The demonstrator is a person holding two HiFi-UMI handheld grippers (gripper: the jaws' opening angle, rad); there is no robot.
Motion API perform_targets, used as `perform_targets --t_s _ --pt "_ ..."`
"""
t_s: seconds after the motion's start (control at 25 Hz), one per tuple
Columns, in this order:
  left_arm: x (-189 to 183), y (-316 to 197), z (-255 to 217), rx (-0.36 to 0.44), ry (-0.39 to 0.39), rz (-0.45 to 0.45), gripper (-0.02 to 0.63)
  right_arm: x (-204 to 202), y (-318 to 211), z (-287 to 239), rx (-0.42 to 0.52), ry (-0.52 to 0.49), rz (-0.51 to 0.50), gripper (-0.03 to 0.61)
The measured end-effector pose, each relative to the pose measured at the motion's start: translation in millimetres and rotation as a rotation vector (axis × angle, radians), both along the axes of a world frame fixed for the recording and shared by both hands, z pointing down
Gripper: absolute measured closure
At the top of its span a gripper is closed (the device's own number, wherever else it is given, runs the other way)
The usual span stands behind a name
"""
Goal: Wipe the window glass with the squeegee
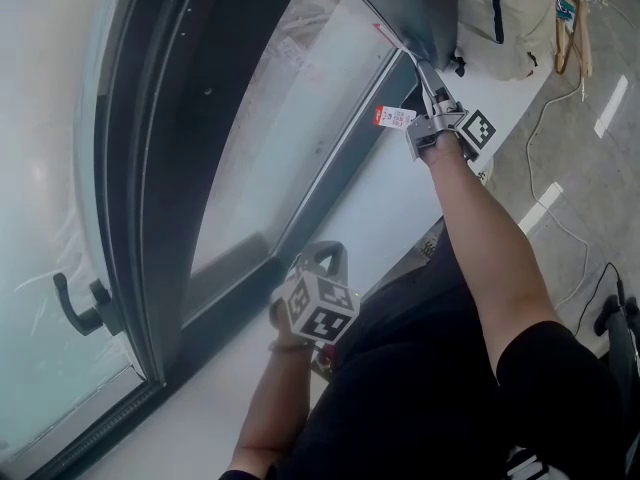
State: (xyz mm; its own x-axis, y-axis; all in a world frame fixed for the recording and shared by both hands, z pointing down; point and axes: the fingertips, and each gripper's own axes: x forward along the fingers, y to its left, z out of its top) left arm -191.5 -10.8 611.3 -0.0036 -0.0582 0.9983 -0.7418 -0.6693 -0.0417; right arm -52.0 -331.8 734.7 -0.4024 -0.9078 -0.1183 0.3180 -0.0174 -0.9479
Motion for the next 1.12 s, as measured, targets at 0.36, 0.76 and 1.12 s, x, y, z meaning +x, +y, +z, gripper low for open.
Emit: perform_targets --t_s 0.36,0.76,1.12 --pt "-8 14 -1 0.010 0.001 -0.006 0.614 -22 34 -4 0.012 -0.005 -0.052 0.449" --pt "-17 42 0 0.020 0.009 -0.022 0.614 -50 80 -13 0.026 -0.012 -0.115 0.449" --pt "-20 75 -3 0.026 0.018 -0.031 0.614 -72 125 -21 0.033 -0.015 -0.157 0.449"
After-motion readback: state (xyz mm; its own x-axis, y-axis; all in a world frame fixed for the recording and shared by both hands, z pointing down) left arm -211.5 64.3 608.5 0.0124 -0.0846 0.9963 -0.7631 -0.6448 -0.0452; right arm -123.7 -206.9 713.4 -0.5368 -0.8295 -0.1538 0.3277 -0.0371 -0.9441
